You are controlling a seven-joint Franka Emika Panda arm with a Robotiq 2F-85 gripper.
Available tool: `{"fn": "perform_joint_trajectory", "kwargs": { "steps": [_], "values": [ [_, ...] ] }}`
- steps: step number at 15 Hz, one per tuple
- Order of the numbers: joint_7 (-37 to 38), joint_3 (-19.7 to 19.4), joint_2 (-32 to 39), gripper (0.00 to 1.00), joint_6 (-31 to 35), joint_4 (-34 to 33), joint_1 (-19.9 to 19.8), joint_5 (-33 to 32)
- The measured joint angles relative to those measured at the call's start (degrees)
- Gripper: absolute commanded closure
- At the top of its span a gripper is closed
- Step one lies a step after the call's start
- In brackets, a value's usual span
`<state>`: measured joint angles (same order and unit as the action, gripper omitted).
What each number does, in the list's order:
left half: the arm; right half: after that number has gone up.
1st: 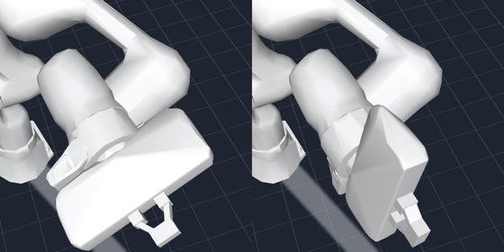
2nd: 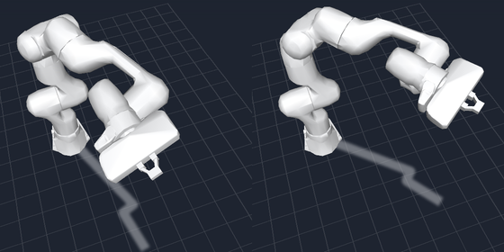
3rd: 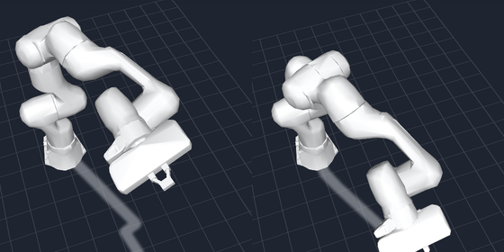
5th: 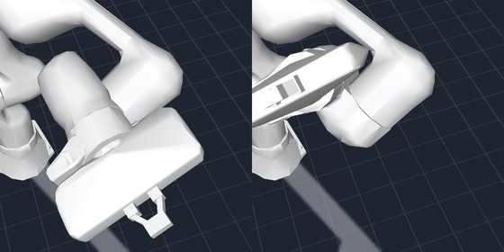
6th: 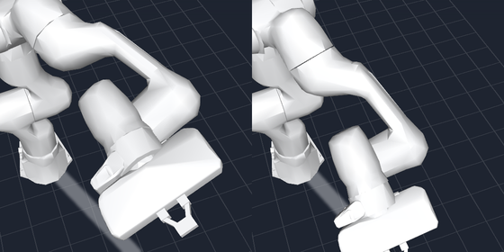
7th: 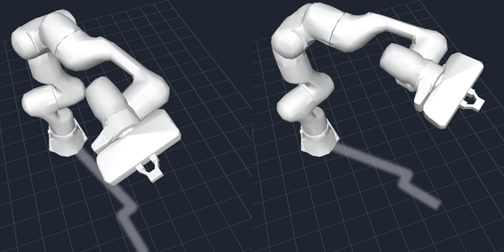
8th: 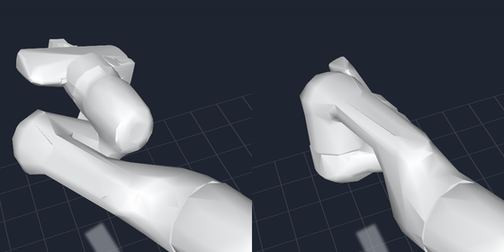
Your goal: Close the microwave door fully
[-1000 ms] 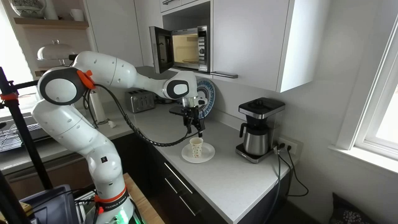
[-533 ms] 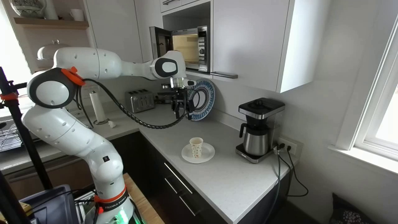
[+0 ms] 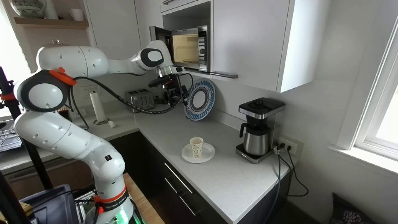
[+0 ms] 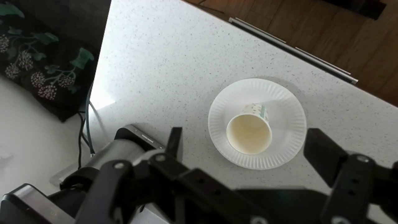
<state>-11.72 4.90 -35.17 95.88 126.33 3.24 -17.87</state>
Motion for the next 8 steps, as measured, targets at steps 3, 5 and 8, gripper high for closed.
{"fn": "perform_joint_trajectory", "kwargs": {
  "steps": [3, 5, 8],
  "values": [
    [-0.15, -0.06, 0.07, 0.0, 0.01, -0.06, 0.12, -0.07],
    [0.08, 0.06, -0.13, 0.0, 0.01, -0.69, 0.85, 0.22],
    [2.79, 1.23, -1.47, 0.0, -1.84, -3.24, 2.18, 2.46]
  ]
}}
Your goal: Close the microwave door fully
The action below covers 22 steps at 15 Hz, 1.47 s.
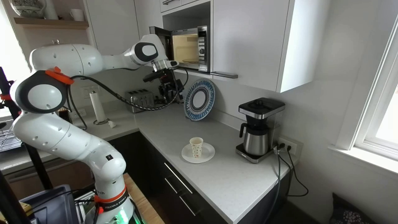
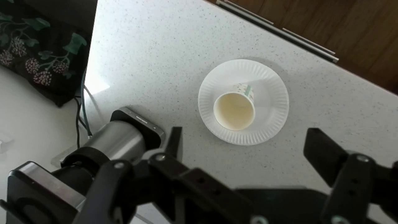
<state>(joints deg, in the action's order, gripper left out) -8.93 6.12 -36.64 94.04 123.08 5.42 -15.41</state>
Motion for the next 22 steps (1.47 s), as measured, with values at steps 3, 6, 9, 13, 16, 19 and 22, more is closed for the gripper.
{"fn": "perform_joint_trajectory", "kwargs": {
  "steps": [3, 6, 9, 13, 16, 19, 22],
  "values": [
    [4.94, 2.37, -2.17, 0.0, -5.32, -3.24, 0.8, 3.03],
    [9.16, 5.06, -4.63, 0.0, -6.9, -4.84, 1.0, 2.93],
    [14.28, 7.58, -6.99, 0.0, -4.47, -4.83, 0.93, 2.31],
    [23.32, 10.97, -8.72, 0.0, -1.2, -4.85, 0.43, 1.85],
    [28.07, 12.78, -9.54, 0.0, 2.96, -4.89, 0.0, 1.5],
    [29.94, 13.97, -9.79, 0.0, 5.25, -5.34, -0.18, 1.74],
    [30.27, 14.6, -9.77, 0.0, 5.65, -6.33, -0.18, 2.06]
  ]
}}
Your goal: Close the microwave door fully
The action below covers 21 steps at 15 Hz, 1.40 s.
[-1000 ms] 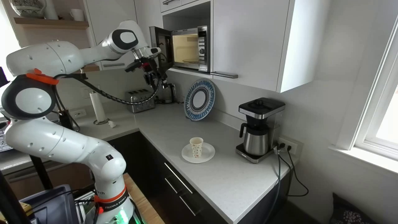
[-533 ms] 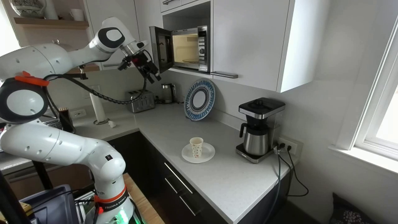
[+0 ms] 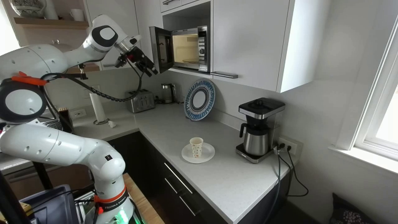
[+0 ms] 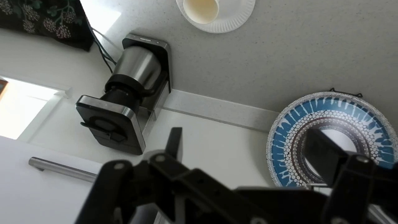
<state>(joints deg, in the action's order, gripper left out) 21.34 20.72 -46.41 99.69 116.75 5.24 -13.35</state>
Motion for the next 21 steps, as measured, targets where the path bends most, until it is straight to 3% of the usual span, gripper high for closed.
{"fn": "perform_joint_trajectory", "kwargs": {
  "steps": [6, 10, 15, 21],
  "values": [
    [0.0, 1.56, 0.73, 0.0, 4.65, -2.17, 0.11, 1.92],
    [-0.25, 2.78, 2.42, 0.0, 12.13, -2.37, 0.05, 1.47],
    [-1.2, 3.71, 4.98, 0.0, 20.18, -2.33, -0.52, -2.22],
    [-1.47, 3.74, 6.81, 0.0, 22.92, -2.34, -2.9, -7.16]
  ]
}}
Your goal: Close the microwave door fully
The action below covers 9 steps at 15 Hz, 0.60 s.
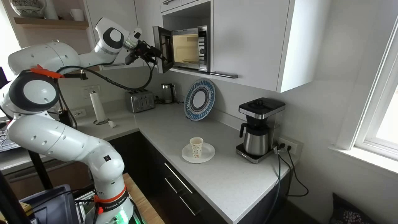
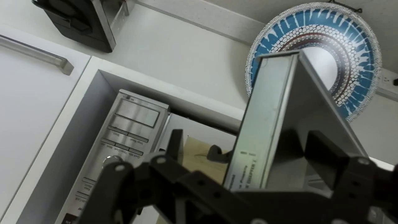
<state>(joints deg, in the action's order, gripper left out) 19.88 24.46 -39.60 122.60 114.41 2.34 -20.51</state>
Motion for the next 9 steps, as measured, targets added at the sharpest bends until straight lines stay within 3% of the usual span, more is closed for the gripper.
{"fn": "perform_joint_trajectory", "kwargs": {
  "steps": [9],
  "values": [
    [0.29, -0.27, 2.82, 0.0, 6.32, -0.4, -5.44, -6.46]
  ]
}}
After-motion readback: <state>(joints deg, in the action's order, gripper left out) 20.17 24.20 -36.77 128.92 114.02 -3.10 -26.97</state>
